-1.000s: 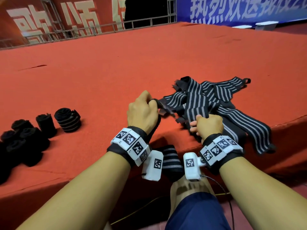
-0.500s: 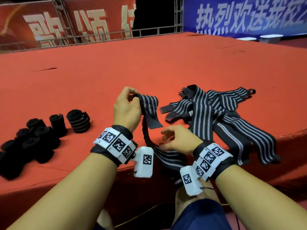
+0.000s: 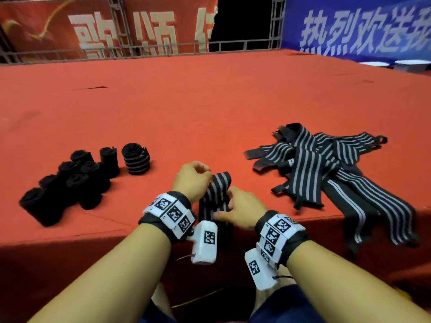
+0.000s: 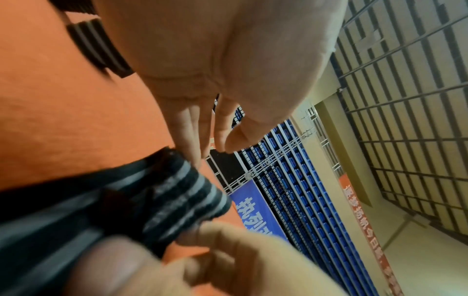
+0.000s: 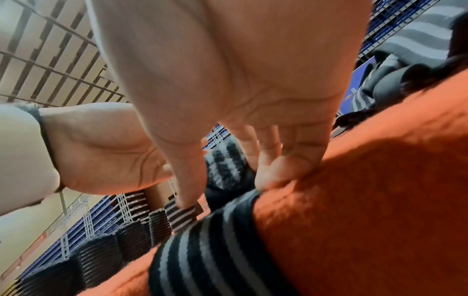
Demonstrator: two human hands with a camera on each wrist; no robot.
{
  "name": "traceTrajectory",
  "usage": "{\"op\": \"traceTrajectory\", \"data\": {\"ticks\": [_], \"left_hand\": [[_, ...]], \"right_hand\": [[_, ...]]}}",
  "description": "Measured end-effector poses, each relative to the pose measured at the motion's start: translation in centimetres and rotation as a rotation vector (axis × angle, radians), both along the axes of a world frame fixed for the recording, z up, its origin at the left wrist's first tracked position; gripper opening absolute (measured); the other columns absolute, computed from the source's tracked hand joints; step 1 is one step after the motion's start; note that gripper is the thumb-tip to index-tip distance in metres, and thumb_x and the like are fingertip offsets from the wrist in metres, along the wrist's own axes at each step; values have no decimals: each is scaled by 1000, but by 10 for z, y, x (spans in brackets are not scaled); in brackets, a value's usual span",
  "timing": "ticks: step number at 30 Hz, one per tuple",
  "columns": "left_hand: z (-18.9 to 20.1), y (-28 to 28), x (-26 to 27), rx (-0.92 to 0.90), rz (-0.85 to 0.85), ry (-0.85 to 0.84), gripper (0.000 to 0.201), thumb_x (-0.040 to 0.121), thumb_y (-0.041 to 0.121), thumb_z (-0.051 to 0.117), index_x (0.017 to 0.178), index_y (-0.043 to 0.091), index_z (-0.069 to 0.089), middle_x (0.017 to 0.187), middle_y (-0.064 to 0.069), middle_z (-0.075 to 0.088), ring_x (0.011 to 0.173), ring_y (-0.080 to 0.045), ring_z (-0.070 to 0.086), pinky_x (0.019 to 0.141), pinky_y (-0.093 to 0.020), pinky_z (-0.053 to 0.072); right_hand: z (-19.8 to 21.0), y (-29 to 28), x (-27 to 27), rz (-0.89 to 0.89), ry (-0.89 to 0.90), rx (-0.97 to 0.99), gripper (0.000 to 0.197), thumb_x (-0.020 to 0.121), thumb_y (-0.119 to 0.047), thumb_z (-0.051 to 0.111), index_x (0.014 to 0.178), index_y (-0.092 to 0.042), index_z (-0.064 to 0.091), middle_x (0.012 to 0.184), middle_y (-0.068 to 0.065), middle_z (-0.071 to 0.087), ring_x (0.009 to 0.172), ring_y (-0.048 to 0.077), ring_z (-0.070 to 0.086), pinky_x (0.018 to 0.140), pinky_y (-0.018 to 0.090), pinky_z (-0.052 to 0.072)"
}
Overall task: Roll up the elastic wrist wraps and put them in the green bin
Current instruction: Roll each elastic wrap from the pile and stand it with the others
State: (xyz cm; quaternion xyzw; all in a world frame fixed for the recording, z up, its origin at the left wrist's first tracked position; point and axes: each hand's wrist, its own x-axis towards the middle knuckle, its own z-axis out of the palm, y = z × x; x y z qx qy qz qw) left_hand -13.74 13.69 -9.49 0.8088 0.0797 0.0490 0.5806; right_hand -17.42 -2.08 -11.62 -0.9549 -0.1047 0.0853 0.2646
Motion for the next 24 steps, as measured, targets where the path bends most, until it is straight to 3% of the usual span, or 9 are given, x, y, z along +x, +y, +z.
{"op": "traceTrajectory", "data": {"ticks": [4, 8, 12, 14, 16, 18, 20, 22, 24], "left_hand": [[-15, -2, -9, 121, -53, 38, 17, 80, 9, 68, 72, 25, 68, 80, 3, 73, 81, -22, 69, 88, -47, 58], [-18, 2, -10, 182, -70, 70, 13, 82, 12, 72, 83, 23, 67, 85, 2, 75, 83, -22, 72, 84, -44, 60], [-20, 1, -11, 251, -125, 107, 32, 77, 22, 85, 100, 24, 63, 92, 4, 72, 87, -22, 71, 82, -40, 59], [-18, 2, -12, 290, -80, 75, 37, 77, 18, 81, 109, 24, 61, 99, 1, 71, 92, -24, 70, 85, -40, 58], [-16, 4, -13, 345, -44, 2, 52, 75, 15, 76, 122, 29, 57, 114, -1, 66, 107, -24, 65, 94, -39, 53], [-12, 9, -17, 381, -50, -84, 80, 73, 9, 73, 141, 41, 46, 141, -4, 48, 130, -26, 49, 111, -39, 41], [-4, 12, -23, 481, -105, -182, 98, 71, 4, 72, 148, 51, 36, 163, 3, 19, 148, -24, 20, 118, -43, 24], [3, 13, -26, 657, -203, -283, 89, 71, 10, 73, 142, 54, 42, 167, 16, 9, 154, -16, -1, 114, -44, 12], [8, 16, -25, 764, -224, -339, 59, 74, 27, 76, 125, 48, 57, 162, 19, 25, 154, -13, 1, 114, -45, 10]], "right_hand": [[-1, 13, 2, -85, -7, -55, 51, 77, -46, 81, 109, -13, 59, 111, 7, 68, 103, 32, 65, 78, 36, 51], [5, 17, 0, -163, 73, -77, 43, 77, -41, 84, 91, -17, 51, 104, 10, 69, 90, 31, 63, 67, 32, 43], [7, 15, 2, -179, 127, -17, 40, 79, -39, 83, 90, -18, 50, 93, 7, 65, 82, 27, 56, 60, 29, 39], [3, 15, 5, -154, 104, 54, 32, 81, -35, 80, 74, -18, 53, 76, 3, 62, 75, 27, 57, 53, 30, 35], [5, 16, 6, -119, 32, 162, 34, 84, -28, 75, 63, -17, 51, 66, 0, 59, 72, 26, 58, 57, 33, 42], [10, 18, 7, -69, -89, 228, 22, 86, -22, 72, 71, -14, 57, 78, 4, 65, 83, 28, 62, 71, 38, 48], [18, 20, 9, 5, -209, 244, 17, 87, -18, 70, 83, -12, 55, 89, 6, 63, 89, 29, 58, 78, 41, 45], [26, 22, 11, 53, -276, 257, 19, 85, -11, 69, 84, -18, 51, 89, 2, 64, 88, 29, 58, 81, 43, 47], [35, 23, 12, 54, -304, 267, 20, 83, -9, 69, 86, -25, 57, 91, -1, 70, 93, 28, 62, 85, 43, 50]]}}
